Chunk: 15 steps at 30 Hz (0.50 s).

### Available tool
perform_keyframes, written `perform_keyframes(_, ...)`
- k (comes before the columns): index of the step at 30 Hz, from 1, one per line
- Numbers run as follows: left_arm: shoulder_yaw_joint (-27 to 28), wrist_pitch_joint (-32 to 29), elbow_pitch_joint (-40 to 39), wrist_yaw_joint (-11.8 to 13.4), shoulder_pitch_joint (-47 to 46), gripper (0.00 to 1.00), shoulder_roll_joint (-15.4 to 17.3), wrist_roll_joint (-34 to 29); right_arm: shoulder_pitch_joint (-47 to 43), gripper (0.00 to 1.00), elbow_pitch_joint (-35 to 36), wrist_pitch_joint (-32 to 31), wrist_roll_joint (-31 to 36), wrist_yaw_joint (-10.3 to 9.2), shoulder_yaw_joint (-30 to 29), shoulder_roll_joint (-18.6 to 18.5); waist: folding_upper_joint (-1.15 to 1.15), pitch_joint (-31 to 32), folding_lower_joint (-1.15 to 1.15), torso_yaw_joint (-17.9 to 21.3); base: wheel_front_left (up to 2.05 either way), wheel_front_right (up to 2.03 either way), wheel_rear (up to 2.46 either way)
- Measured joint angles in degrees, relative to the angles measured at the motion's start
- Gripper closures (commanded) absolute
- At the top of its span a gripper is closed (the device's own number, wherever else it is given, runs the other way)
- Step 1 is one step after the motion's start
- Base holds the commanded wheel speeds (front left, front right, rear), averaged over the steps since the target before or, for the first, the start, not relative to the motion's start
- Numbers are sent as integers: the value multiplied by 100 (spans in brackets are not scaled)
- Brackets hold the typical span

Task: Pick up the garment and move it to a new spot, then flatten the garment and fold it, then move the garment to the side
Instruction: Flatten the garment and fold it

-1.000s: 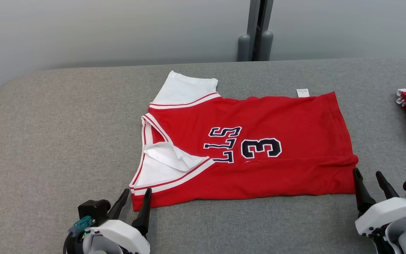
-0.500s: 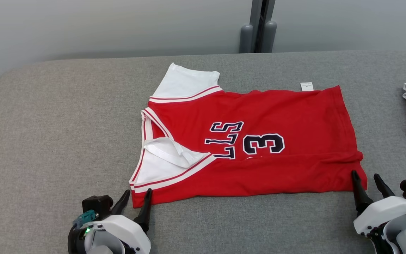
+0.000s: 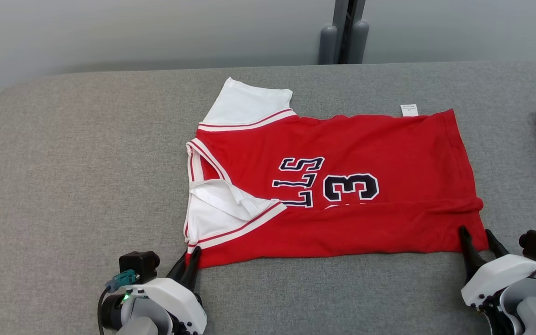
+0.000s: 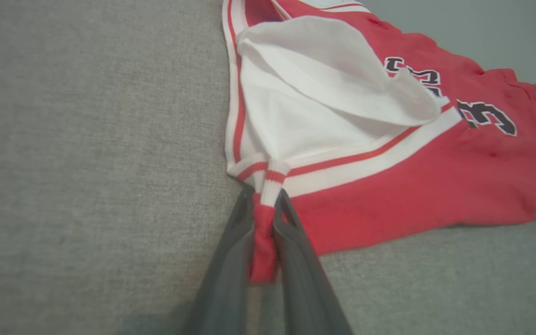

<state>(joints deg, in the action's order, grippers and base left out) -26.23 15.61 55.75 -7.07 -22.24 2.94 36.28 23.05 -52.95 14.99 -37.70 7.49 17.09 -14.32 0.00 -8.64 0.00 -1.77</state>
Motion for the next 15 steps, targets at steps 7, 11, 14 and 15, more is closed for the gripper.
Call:
perform_keyframes(7, -229, 0, 110, -25, -101, 100, -5, 215, 104, 100, -54, 0, -369, 0, 236, -60, 0, 24, 0, -39, 0, 0, 0)
perform_keyframes(11, -152, -25, 98, -25, -103, 100, -12, 165, 101, 100, -32, 0, -485, 0, 339, -112, 0, 86, 0, -43, 0, 0, 0)
perform_keyframes(14, -125, -45, 62, -25, -92, 100, 2, -53, 81, 100, -12, 0, -557, 0, 426, -153, 0, 155, 0, -37, 0, 0, 0)
perform_keyframes(15, -107, -45, 45, -25, -80, 100, 8, -109, 66, 100, -9, 0, -583, 0, 463, -168, 0, 183, 0, -35, 0, 0, 0)
